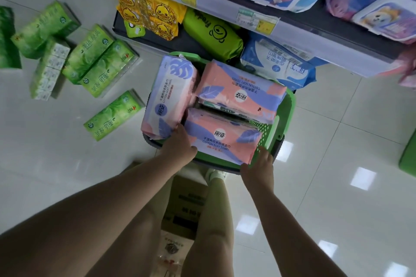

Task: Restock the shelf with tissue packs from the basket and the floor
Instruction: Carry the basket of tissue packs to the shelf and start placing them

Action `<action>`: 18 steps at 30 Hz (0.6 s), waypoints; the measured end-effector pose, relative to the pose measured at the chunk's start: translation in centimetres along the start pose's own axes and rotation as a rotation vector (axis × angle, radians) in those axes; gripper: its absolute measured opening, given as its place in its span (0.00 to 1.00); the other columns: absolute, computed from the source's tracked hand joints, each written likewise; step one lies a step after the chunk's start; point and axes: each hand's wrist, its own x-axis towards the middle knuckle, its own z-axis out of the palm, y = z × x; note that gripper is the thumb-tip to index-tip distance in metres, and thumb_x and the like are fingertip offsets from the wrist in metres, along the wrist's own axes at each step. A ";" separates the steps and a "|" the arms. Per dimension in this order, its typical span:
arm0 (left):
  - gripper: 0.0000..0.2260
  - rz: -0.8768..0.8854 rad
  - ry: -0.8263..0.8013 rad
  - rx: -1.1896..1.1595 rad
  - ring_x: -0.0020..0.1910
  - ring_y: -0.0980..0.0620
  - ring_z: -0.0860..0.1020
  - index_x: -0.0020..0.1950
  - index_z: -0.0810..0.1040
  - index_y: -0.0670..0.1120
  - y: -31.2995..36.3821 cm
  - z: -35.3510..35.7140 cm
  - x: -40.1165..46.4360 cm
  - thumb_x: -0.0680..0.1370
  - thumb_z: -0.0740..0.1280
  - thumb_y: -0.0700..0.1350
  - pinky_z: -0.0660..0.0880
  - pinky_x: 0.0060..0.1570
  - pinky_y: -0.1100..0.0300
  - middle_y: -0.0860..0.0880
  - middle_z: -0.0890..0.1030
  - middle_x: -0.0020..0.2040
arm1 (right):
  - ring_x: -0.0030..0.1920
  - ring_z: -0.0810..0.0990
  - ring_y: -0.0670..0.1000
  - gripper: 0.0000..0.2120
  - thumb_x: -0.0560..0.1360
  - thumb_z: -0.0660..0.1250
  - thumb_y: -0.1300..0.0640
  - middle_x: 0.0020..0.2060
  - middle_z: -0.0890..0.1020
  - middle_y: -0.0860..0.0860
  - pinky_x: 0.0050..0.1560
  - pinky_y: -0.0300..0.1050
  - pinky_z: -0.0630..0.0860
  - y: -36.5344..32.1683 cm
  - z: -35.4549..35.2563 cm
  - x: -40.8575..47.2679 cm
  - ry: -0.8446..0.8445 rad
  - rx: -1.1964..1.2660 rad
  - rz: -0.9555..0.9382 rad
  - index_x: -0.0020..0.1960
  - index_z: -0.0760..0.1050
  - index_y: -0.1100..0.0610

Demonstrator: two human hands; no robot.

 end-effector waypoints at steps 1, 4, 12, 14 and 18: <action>0.26 -0.029 -0.007 -0.044 0.55 0.43 0.75 0.68 0.60 0.38 0.4 -0.1 0.4 0.74 0.65 0.43 0.73 0.47 0.55 0.40 0.71 0.62 | 0.60 0.71 0.60 0.27 0.69 0.65 0.66 0.61 0.71 0.58 0.56 0.51 0.72 -0.1 -0.1 0.7 -0.042 0.036 0.025 0.67 0.63 0.61; 0.20 -0.099 -0.012 -0.145 0.49 0.45 0.75 0.63 0.65 0.39 1.8 -0.5 1.8 0.73 0.65 0.41 0.70 0.42 0.58 0.41 0.75 0.57 | 0.52 0.75 0.59 0.28 0.69 0.63 0.67 0.54 0.75 0.54 0.38 0.42 0.73 -1.1 -0.2 2.7 -0.144 0.203 0.123 0.68 0.62 0.58; 0.24 -0.210 0.060 -0.352 0.52 0.43 0.78 0.64 0.66 0.42 3.0 -0.4 4.1 0.71 0.66 0.47 0.76 0.48 0.55 0.44 0.77 0.56 | 0.38 0.72 0.48 0.17 0.72 0.62 0.64 0.38 0.72 0.47 0.41 0.44 0.70 -2.7 0.0 4.0 -0.152 0.422 0.245 0.60 0.66 0.58; 0.28 -0.192 0.095 -0.397 0.54 0.42 0.77 0.65 0.66 0.41 3.1 -0.6 3.5 0.67 0.67 0.48 0.77 0.52 0.49 0.42 0.77 0.57 | 0.37 0.72 0.47 0.17 0.71 0.63 0.64 0.39 0.73 0.48 0.38 0.41 0.68 -2.9 -0.2 3.5 -0.099 0.460 0.217 0.59 0.67 0.58; 0.30 -0.104 0.164 -0.507 0.55 0.44 0.75 0.69 0.62 0.42 3.7 -1.7 0.9 0.70 0.69 0.41 0.77 0.50 0.53 0.43 0.73 0.59 | 0.39 0.73 0.49 0.18 0.71 0.64 0.64 0.44 0.75 0.50 0.32 0.37 0.65 -3.4 -1.4 1.7 -0.028 0.503 0.134 0.60 0.68 0.58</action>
